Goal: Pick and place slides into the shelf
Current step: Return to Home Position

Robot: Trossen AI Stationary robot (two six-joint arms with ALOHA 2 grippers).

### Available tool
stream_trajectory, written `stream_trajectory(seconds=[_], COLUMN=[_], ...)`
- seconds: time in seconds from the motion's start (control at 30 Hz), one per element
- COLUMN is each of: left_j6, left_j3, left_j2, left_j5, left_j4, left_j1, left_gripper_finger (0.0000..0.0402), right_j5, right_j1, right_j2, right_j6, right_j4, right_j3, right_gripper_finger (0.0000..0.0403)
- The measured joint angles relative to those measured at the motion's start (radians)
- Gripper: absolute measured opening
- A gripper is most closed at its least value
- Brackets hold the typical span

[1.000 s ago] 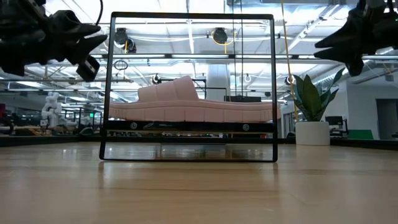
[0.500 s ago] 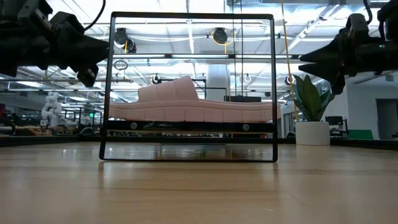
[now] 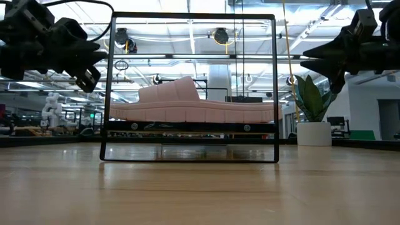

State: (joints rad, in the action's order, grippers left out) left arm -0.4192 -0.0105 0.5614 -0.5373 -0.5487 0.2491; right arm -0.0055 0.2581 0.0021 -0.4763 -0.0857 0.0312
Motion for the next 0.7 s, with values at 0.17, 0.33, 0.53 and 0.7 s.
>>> stream_trajectory(seconds=[0.17, 0.33, 0.53, 0.7], left_j6=[0.025, 0.015, 0.106, 0.198], left_j3=[0.0, 0.0, -0.002, -0.075], left_j2=[-0.059, -0.141, -0.197, -0.25], left_j5=[-0.022, -0.032, 0.192, 0.396], left_j4=[-0.001, 0.022, 0.138, 0.396], left_j1=[0.063, 0.056, -0.141, -0.318], left_gripper_finger=[0.0074, 0.0074, 0.0074, 0.0074], right_j5=[0.0, 0.0, 0.0, 0.002], right_j1=[0.0, 0.0, 0.0, 0.0], right_j2=[0.0, 0.0, 0.0, 0.0], right_j6=[-0.009, -0.009, -0.005, 0.007], right_j4=[0.014, 0.015, 0.018, 0.016], right_j3=[-0.001, -0.001, -0.002, -0.002], right_gripper_finger=[0.0118, 0.0118, 0.0118, 0.0118])
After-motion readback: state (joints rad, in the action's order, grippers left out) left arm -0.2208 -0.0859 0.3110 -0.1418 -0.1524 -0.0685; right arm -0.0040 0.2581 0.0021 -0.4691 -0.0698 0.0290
